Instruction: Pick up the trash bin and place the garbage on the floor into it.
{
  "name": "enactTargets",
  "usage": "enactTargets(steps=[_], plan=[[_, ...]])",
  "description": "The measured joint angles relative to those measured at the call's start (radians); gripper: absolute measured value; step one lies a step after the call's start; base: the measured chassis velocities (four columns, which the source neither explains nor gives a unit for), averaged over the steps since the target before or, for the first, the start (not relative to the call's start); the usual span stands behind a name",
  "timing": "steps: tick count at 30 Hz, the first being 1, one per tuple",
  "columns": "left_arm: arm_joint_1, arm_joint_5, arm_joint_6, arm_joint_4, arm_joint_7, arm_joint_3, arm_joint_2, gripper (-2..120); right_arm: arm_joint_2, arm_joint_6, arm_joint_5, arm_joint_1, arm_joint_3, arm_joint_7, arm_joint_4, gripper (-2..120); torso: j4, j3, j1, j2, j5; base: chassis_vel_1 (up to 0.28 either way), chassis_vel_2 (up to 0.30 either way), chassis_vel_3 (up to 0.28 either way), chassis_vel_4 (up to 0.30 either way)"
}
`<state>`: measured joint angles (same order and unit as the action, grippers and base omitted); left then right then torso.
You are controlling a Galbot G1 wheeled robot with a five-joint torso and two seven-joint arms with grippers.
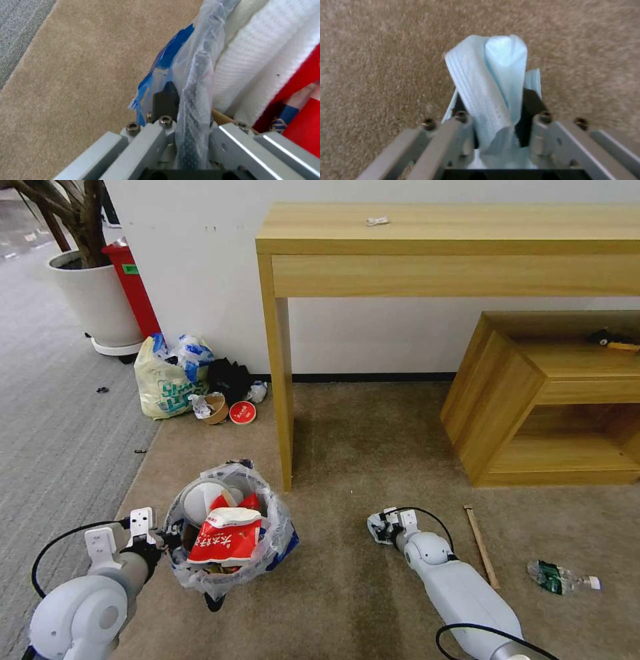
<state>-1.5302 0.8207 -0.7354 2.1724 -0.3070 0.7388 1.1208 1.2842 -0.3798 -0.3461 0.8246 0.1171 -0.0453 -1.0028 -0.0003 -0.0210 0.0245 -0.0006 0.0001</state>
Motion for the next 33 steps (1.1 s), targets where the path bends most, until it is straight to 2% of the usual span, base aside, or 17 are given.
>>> enactTargets(steps=[1,3,6,9,13,14,18,21,22,25,26,29,33], plan=[[0.0,0.0,0.0,0.0,0.0,0.0,0.0,0,0.0,0.0,0.0,0.0,0.0,0.0,0.0,18,0.0,0.0,0.0,0.0,0.0,0.0,0.0,0.0,0.0],[0.0,0.0,0.0,0.0,0.0,0.0,-0.001,0,-0.006,0.004,0.001,0.022,0.015,0.006,-0.042,8,-0.0001,0.0,0.0,0.0,0.0,0.0,0.0,0.0,0.0],[0.002,0.0,0.0,0.0,0.0,0.0,-0.001,0,-0.008,0.014,0.0,0.044,0.043,0.011,-0.094,0,-0.0002,0.0,0.0,0.0,0.0,0.0,0.0,0.0,0.0],[0.002,0.0,0.0,0.0,0.0,-0.001,-0.001,0,-0.008,0.02,-0.016,0.055,0.064,0.013,-0.135,0,-0.0001,0.0,0.0,0.0,0.0,0.0,0.0,0.0,0.0],[0.004,0.0,0.0,0.001,0.001,-0.007,-0.004,0,-0.03,0.059,-0.037,0.053,0.105,0.014,-0.252,0,-0.0002,0.0,0.0,0.0,-0.0001,0.0,0.0,0.0,0.0],[0.004,0.0,0.0,0.001,0.001,-0.007,-0.004,0,-0.03,0.059,-0.037,0.053,0.105,0.014,-0.252,0,-0.0002,0.0,0.0,0.0,-0.0001,0.0,0.0,0.0,0.0],[0.012,0.001,0.0,-0.003,0.001,-0.02,-0.015,0,-0.064,0.068,-0.09,0.031,0.101,-0.001,-0.377,0,0.0001,0.0,0.0,0.0,-0.0002,0.0,0.0,0.0,0.0],[0.035,0.008,0.0,-0.023,0.002,-0.054,-0.033,0,-0.139,0.055,-0.2,0.004,0.03,-0.029,-0.586,0,-0.0002,0.0,0.0,0.0,-0.0004,0.0,0.0,0.0,0.0],[0.035,0.008,0.0,-0.023,0.002,-0.054,-0.033,0,-0.139,0.055,-0.2,0.004,0.03,-0.029,-0.586,0,-0.0002,0.0,0.0,0.0,-0.0004,0.0,0.0,0.0,0.0],[0.055,0.016,0.0,-0.036,0.0,-0.077,-0.05,0,-0.163,0.033,-0.264,-0.024,-0.043,-0.036,-0.721,0,-0.0001,0.0,0.0,0.0,0.0,0.0,0.0,0.0,0.0],[0.055,0.016,0.0,-0.036,0.0,-0.077,-0.05,0,-0.163,0.033,-0.264,-0.024,-0.043,-0.036,-0.721,0,-0.0001,0.0,0.0,0.0,0.0,0.0,0.0,0.0,0.0],[0.072,0.017,0.0,-0.049,-0.003,-0.099,-0.066,0,-0.157,-0.016,-0.36,-0.069,-0.128,-0.034,-0.819,0,0.0,0.0,0.0,0.0,-0.0003,0.0,0.0,0.0,0.0],[0.08,0.022,0.0,-0.051,-0.007,-0.11,-0.072,0,-0.154,-0.032,-0.4,-0.105,-0.196,-0.031,-0.853,0,0.0002,0.0,0.0,0.0,-0.0004,0.0,0.0,0.0,0.0]])
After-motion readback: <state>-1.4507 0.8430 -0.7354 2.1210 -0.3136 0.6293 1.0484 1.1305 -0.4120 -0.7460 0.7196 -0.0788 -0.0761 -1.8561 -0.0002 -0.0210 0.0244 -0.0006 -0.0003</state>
